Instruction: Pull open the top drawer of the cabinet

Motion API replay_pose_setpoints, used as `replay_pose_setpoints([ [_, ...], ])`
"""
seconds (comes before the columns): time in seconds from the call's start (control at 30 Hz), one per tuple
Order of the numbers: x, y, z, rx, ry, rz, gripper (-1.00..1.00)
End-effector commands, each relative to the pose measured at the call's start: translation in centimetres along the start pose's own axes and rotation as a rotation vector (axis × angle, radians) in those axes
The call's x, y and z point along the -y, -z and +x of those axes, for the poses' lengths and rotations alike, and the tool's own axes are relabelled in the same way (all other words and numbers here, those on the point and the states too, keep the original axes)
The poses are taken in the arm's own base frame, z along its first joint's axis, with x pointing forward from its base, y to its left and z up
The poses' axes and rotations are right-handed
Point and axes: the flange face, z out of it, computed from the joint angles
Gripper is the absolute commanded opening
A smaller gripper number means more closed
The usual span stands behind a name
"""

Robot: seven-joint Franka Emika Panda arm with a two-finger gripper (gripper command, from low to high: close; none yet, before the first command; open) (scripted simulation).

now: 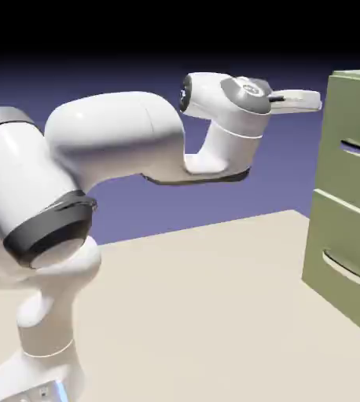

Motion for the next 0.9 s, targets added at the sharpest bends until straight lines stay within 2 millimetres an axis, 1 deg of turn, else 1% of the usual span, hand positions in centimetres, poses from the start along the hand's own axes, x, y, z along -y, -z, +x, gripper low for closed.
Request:
replay_pose_setpoints([
  [0.0, 0.4, -0.7, 0.3, 0.01, 0.07, 0.002, 0.0],
  [0.1, 1.5, -2.9, 1.4, 0.038, 0.28, 0.011, 0.0],
  [0.23, 2.9, -6.1, 3.4, 0.07, 0.567, 0.029, 0.0],
  [0.5, 5.1, -12.4, 8.8, 0.122, 1.155, 0.073, 0.0],
  [0.53, 5.1, -12.4, 8.8, 0.122, 1.155, 0.073, 0.0],
  [0.73, 5.1, -17.4, 8.1, 0.122, 1.155, 0.073, 0.0],
  [0.77, 5.1, -17.4, 8.1, 0.122, 1.155, 0.073, -1.0],
  [0.8, 5.1, -17.4, 8.1, 0.122, 1.155, 0.073, -1.0],
  [0.87, 5.1, -15.8, 8.3, 0.122, 1.155, 0.073, -1.0],
])
